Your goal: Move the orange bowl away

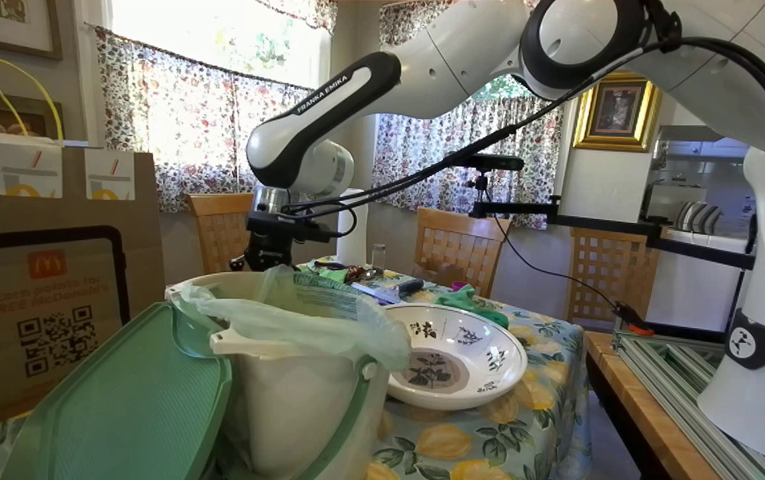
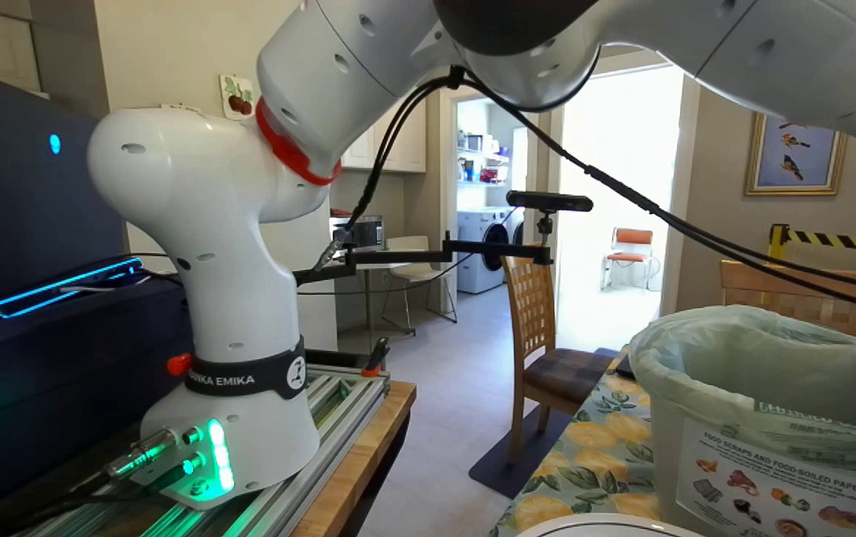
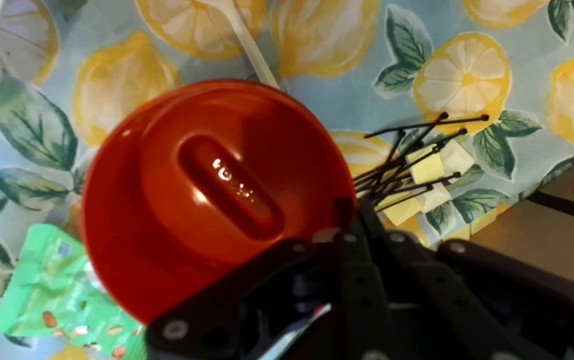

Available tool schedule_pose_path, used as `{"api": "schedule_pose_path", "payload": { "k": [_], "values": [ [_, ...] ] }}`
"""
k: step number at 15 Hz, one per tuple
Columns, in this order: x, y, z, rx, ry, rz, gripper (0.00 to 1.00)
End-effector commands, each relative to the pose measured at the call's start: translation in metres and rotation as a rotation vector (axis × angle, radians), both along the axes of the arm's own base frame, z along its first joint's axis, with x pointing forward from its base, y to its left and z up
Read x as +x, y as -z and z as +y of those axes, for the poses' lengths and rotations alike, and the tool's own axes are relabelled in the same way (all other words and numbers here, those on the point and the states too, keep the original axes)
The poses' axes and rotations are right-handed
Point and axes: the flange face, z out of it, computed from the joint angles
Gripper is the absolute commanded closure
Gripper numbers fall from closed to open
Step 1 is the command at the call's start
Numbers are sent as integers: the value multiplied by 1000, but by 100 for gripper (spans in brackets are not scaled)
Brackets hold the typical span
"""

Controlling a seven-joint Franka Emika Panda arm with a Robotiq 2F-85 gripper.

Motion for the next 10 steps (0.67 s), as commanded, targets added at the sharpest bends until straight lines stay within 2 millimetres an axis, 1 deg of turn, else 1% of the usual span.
{"api": "schedule_pose_path", "payload": {
  "k": [1, 3, 4, 5, 6, 7, 8, 10],
  "values": [
    [13, 13, -3, -1, 19, 25, 99],
    [14, 19, -3, -6, 20, 36, 99],
    [15, 21, -4, -8, 17, 43, 72],
    [16, 23, -4, -8, 15, 50, 70],
    [17, 25, -3, -11, 14, 56, 65],
    [18, 26, -3, -12, 10, 60, 56],
    [19, 26, -3, -12, 5, 67, 49],
    [20, 20, -5, -15, 5, 62, 34]
  ]
}}
